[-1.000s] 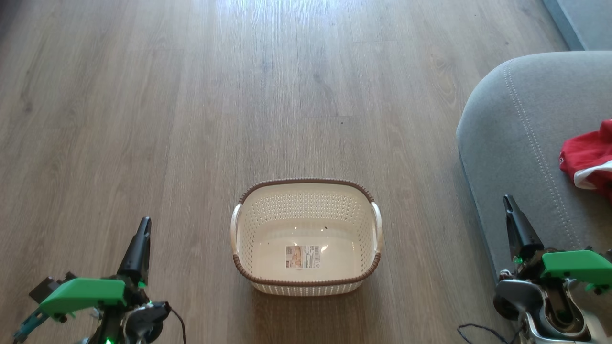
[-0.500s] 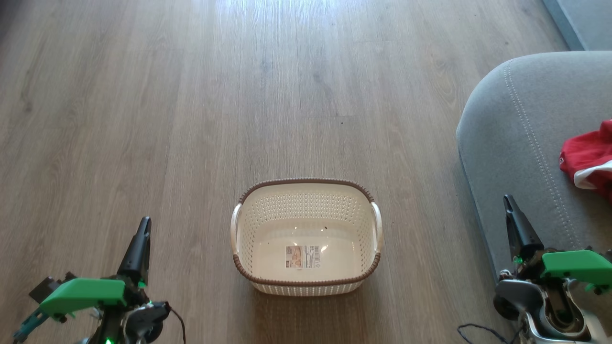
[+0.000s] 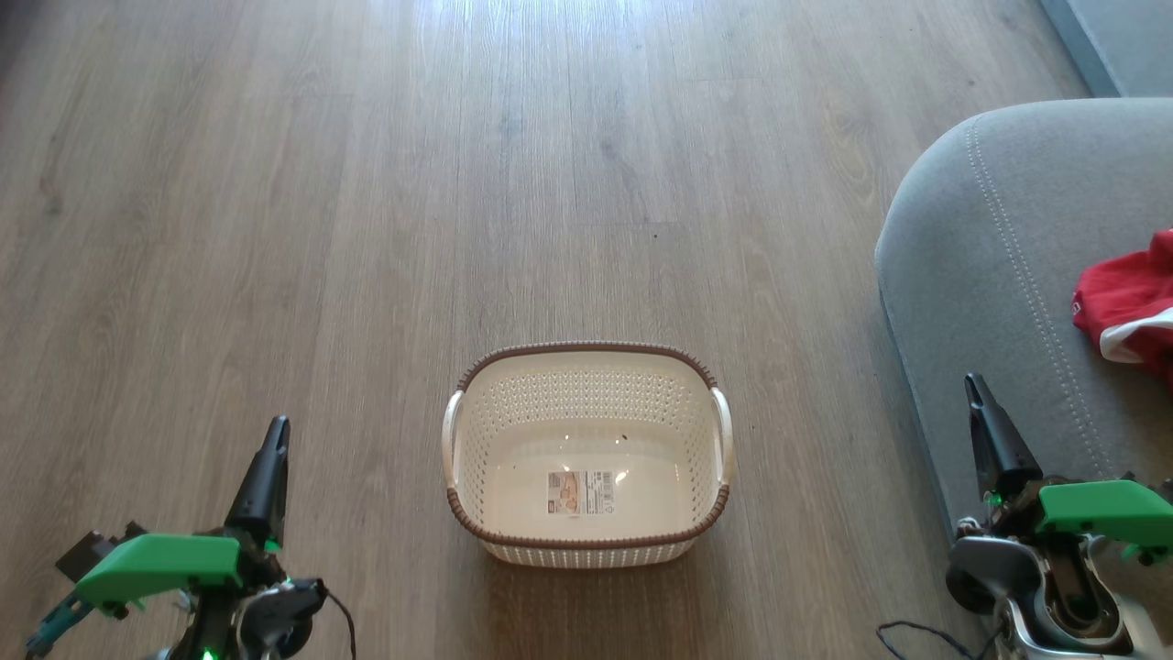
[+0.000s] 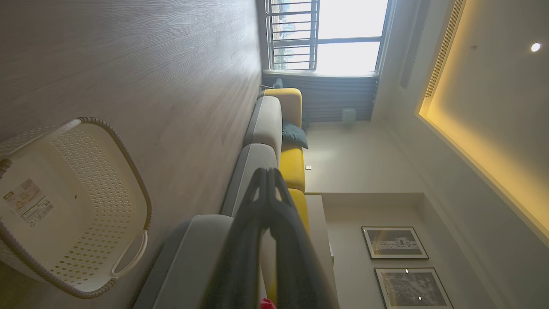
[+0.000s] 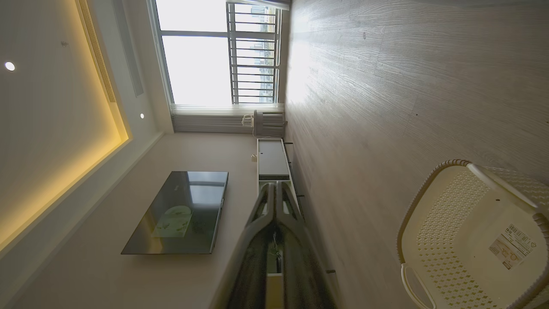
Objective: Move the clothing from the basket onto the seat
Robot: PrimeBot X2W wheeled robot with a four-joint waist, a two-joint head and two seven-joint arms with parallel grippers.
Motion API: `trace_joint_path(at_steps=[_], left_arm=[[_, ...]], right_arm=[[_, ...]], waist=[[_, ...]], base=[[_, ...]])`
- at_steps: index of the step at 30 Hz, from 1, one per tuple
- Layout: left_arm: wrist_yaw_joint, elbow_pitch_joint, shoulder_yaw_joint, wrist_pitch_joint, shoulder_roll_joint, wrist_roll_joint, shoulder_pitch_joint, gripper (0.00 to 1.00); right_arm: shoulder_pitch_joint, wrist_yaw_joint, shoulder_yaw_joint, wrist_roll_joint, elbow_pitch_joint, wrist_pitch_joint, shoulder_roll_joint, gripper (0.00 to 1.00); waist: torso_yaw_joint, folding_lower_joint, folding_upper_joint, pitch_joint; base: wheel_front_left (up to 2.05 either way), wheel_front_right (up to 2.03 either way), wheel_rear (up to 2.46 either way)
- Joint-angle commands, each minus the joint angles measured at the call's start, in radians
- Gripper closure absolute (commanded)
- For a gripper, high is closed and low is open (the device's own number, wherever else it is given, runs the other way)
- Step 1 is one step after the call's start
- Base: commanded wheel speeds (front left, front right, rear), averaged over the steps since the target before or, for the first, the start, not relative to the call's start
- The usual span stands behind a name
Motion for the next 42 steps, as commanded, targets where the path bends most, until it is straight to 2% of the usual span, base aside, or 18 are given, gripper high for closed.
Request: trace_joint_path(at_steps=[1, 42], left_arm=[[-0.002, -0.034, 0.034, 0.007, 0.008, -0.007, -0.049, 1.00], [-0.002, -0.034, 0.034, 0.007, 0.008, -0.007, -0.049, 1.00]], right_arm=[[-0.020, 0.000, 0.018, 0.006, -0.039, 0.004, -0.004, 1.00], [-0.020, 0.000, 0.018, 0.006, -0.039, 0.004, -0.004, 1.00]], waist=[[0.000, 0.0000, 0.0000, 0.000], [0.000, 0.0000, 0.0000, 0.000]], base=[[0.00, 0.00, 0.00], [0.00, 0.00, 0.00]])
